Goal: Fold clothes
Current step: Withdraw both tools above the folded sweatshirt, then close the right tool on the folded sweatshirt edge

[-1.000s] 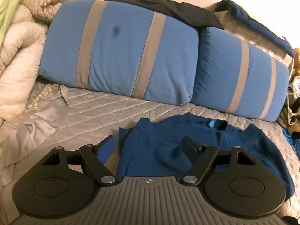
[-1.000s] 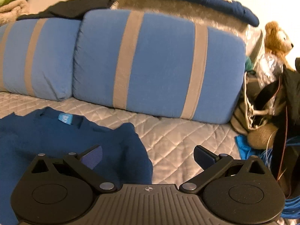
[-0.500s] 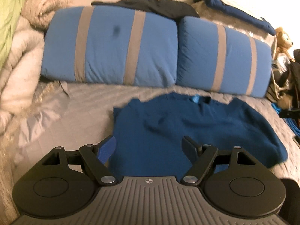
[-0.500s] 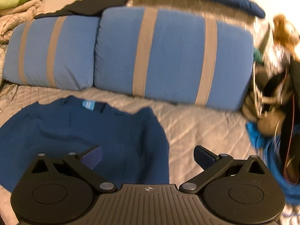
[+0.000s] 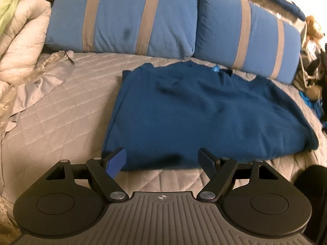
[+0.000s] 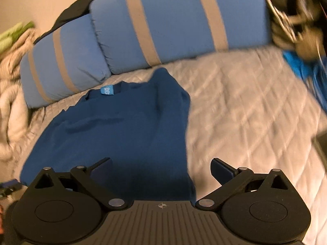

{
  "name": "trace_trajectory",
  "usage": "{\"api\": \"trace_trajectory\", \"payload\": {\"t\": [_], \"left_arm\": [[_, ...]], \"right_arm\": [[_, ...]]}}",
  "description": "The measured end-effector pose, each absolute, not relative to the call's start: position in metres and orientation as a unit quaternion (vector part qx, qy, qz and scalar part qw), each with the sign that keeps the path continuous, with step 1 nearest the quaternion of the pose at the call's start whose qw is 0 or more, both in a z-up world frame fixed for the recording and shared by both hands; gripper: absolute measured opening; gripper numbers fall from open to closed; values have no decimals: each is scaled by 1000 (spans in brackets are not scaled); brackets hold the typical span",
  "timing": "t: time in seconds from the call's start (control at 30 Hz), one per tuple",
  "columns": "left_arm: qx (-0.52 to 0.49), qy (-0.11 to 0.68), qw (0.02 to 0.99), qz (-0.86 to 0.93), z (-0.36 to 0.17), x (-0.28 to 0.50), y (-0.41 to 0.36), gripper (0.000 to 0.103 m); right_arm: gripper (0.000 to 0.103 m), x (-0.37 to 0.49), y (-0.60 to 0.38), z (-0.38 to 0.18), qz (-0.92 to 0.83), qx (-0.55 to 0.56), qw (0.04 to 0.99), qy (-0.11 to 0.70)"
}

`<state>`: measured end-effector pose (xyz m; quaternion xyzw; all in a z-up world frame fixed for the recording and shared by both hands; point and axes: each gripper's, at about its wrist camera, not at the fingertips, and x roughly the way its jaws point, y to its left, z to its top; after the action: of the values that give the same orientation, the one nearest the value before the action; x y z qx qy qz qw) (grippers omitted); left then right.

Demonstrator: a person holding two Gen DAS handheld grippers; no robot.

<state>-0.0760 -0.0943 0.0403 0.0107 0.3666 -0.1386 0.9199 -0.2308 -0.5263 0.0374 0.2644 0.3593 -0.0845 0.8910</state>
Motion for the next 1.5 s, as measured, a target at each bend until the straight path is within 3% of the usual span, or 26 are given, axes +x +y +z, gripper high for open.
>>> {"api": "trace_trajectory", "payload": {"t": [0.3, 0.6, 0.7, 0.83, 0.93, 1.23, 1.5], "left_arm": [[27, 375, 917, -134, 36, -76, -99, 77], [22, 386, 913, -128, 34, -72, -97, 77], [24, 389, 912, -127, 34, -71, -97, 77], [24, 388, 913, -125, 35, -71, -96, 77], [21, 386, 914, -121, 35, -73, -95, 77], [8, 374, 919, -124, 37, -75, -90, 77], [1, 360, 922, -141, 41, -78, -90, 77]], "right_arm": [[89, -279, -566, -30, -38, 543, 773, 326], [78, -272, -554, -61, -45, 615, 743, 260], [65, -268, -550, -70, -49, 635, 734, 237], [30, -263, -550, -75, -58, 652, 719, 233], [18, -259, -553, -59, -63, 631, 737, 232], [15, -239, -540, 20, -38, 521, 823, 224], [14, -234, -524, 9, -82, 482, 835, 251]]}}
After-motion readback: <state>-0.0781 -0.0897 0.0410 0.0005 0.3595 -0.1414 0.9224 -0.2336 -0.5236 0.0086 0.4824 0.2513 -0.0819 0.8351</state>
